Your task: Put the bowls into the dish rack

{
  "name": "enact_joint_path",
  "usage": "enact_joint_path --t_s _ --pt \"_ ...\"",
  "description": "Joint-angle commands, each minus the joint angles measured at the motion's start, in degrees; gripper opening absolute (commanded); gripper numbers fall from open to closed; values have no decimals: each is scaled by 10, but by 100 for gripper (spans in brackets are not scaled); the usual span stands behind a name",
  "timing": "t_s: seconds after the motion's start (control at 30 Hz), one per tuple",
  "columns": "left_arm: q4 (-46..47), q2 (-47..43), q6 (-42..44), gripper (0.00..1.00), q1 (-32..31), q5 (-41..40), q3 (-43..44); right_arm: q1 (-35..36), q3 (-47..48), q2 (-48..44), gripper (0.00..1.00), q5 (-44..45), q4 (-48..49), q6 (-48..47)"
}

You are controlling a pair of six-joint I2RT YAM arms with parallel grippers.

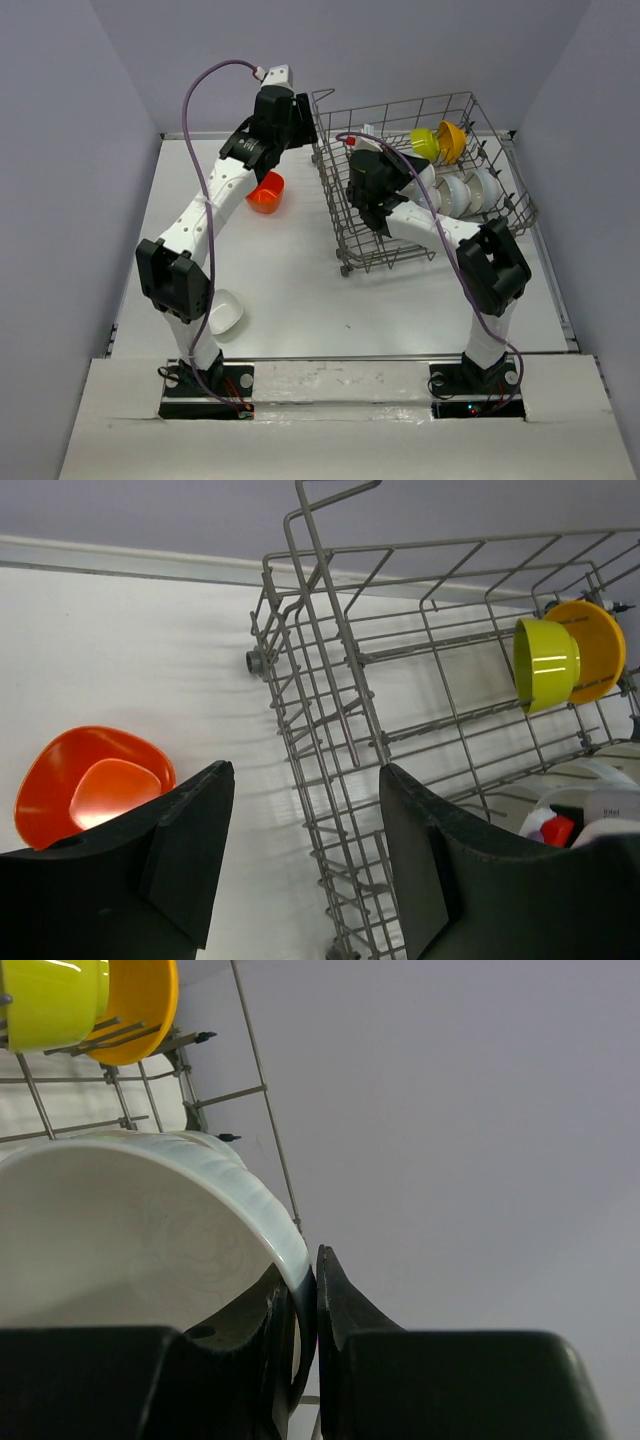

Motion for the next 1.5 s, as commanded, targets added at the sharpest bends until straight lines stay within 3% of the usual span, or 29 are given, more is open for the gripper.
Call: enact_joint_path --t_s 0.0,0.47,0.77,1.03,1.47 --pt "20 15 -16 68 2 26 71 0 40 -12 1 63 31 -11" --pt "33 46 -20 68 4 49 85 25 58 59 1 66 40 -16" --pt "30 68 -20 68 6 55 101 55 29 42 1 71 41 -16" --pt "22 79 -19 68 7 55 111 55 -24 17 1 75 47 -16" --pt "27 68 -17 68 6 54 94 44 -31 2 1 65 50 -8"
